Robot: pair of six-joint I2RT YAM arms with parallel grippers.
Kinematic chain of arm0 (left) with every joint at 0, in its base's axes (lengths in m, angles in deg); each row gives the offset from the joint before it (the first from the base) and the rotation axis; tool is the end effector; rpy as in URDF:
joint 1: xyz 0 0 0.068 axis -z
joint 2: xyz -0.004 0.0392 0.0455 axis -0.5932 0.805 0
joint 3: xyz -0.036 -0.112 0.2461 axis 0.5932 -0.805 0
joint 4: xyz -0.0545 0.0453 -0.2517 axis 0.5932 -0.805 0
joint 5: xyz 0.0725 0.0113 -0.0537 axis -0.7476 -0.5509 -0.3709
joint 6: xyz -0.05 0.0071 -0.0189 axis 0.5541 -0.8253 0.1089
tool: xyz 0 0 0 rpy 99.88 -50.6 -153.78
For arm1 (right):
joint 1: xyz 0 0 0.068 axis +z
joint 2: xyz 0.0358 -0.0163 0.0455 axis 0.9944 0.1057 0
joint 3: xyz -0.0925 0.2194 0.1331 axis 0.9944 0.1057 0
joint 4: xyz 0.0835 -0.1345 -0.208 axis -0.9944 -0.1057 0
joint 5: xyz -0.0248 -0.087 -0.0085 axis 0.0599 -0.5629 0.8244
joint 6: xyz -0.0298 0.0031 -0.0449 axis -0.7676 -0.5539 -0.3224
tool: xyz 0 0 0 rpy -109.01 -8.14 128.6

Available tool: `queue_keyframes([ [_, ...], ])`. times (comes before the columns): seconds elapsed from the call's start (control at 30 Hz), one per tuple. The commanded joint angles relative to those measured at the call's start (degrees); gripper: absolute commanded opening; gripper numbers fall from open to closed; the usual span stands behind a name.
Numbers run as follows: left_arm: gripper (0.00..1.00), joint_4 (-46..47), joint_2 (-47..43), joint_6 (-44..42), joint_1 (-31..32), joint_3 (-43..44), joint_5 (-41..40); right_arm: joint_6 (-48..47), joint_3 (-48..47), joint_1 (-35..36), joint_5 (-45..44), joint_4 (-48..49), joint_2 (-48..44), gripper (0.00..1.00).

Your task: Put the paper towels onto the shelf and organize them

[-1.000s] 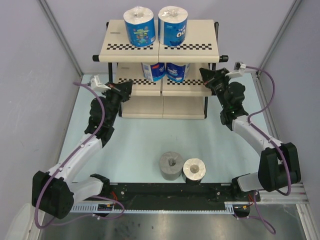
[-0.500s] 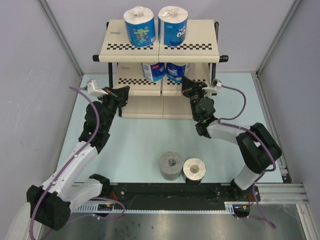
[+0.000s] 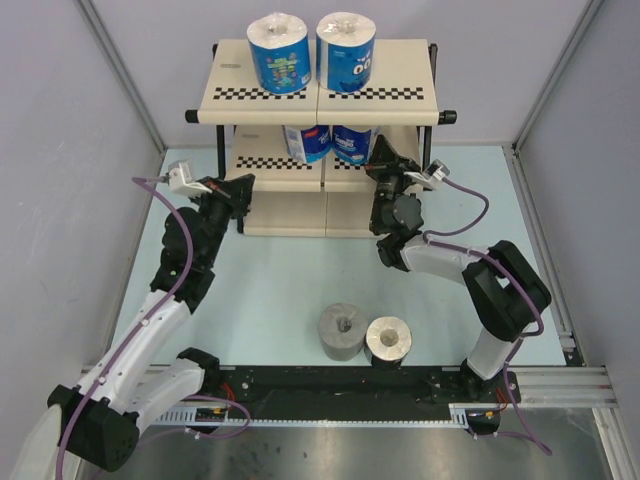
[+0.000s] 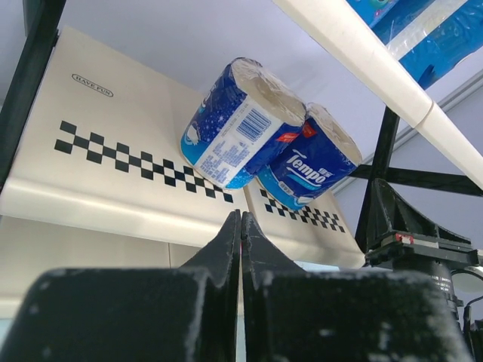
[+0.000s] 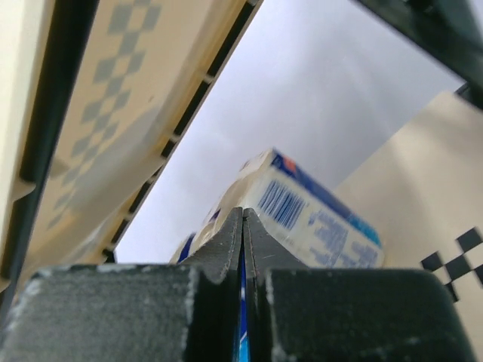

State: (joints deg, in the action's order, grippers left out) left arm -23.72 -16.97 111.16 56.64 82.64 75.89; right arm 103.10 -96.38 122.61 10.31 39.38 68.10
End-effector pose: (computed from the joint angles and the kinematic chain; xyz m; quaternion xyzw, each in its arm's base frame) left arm 0.2045 -0.0706 0.3609 -0.1504 0.6413 -0.3301 0.6761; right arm 0.3011 0.2088 0.3132 0.3178 0.4531 0.3347 0.7627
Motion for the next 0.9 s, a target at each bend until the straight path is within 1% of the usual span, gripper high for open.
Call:
queue_keyframes([
  [0.0,0.00,0.1,-1.5,-2.0,-0.7,-0.3,0.1,-6.1,-3.8,0.4,-9.1,4.5,1.8,0.00],
  [0.07,0.00,0.0,-1.4,-2.3,-0.8,-0.3,0.1,-6.9,-4.7,-0.2,-9.9,4.5,2.5,0.00],
  [0.23,0.00,-0.2,-1.5,-2.7,-1.3,-0.5,-0.1,-5.5,-7.9,-1.9,-8.0,0.9,4.3,0.00],
  [0.4,0.00,-0.3,-1.3,-2.6,-1.6,-0.5,0.2,-6.4,-10.4,-3.7,-6.7,-0.6,5.9,0.00],
  [0.57,0.00,-0.2,-1.0,-2.7,-2.1,-0.6,0.3,-3.9,-13.0,-5.5,-4.2,-4.8,7.2,0.00],
  [0.87,0.00,-0.5,-0.9,-2.5,-2.5,-0.5,0.6,-0.6,-16.2,-5.5,1.2,-10.4,9.6,0.00],
])
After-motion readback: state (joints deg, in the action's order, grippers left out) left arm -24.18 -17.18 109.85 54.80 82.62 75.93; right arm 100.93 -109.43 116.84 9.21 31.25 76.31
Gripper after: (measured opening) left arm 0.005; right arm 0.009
